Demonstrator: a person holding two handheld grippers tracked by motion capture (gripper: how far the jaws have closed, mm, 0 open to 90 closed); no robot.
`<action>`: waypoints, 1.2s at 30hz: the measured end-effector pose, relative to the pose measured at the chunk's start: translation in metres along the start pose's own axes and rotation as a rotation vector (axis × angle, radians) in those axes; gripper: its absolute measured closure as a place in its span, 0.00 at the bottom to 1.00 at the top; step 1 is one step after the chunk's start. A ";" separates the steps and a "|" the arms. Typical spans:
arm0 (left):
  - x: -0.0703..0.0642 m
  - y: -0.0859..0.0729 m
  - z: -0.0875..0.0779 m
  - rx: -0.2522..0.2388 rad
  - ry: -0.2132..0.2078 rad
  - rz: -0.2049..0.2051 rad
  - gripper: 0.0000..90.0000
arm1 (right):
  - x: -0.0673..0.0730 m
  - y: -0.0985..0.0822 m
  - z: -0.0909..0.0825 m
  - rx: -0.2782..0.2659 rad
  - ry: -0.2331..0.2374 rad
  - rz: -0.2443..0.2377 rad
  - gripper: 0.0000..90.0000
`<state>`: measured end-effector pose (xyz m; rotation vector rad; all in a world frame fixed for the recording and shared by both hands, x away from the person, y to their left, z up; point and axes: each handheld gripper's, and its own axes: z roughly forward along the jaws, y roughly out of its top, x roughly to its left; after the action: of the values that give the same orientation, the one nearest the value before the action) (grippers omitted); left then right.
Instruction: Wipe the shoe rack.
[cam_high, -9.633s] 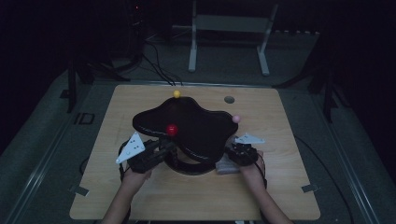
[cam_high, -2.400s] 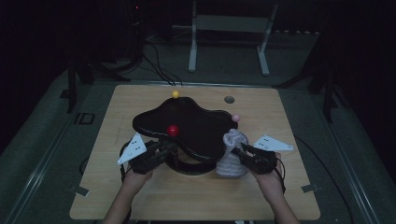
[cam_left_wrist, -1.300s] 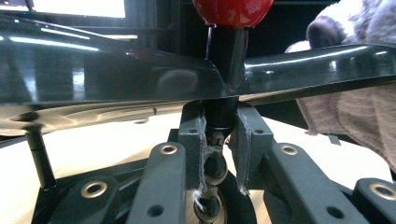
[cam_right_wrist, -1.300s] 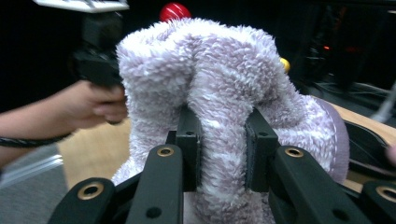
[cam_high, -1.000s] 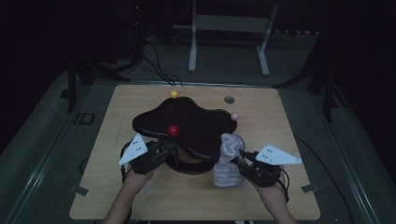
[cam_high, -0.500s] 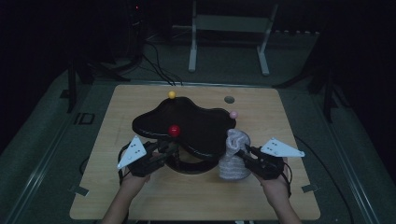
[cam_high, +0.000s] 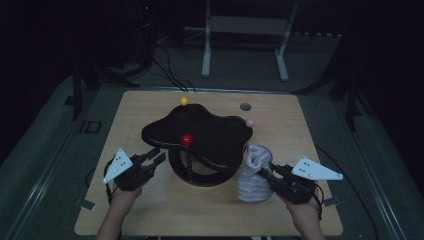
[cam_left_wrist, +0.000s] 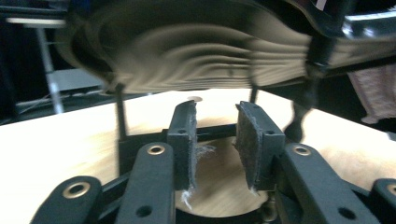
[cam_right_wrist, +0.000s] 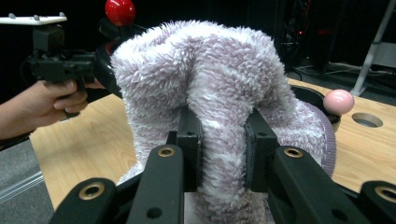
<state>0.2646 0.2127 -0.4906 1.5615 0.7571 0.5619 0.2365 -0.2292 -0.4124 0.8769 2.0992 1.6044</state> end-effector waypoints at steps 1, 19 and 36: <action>-0.003 -0.003 0.004 0.008 -0.029 0.000 0.75 | 0.000 0.000 -0.001 -0.002 -0.001 0.000 0.81; -0.028 -0.011 0.038 0.085 -0.114 0.079 0.88 | 0.001 0.000 -0.013 -0.011 -0.002 -0.002 0.81; -0.049 -0.011 0.056 0.099 -0.123 0.093 0.91 | 0.004 0.006 -0.031 -0.040 0.006 -0.008 0.81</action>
<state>0.2718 0.1392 -0.5057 1.7136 0.6298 0.4971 0.2158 -0.2481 -0.3972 0.8510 2.0646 1.6414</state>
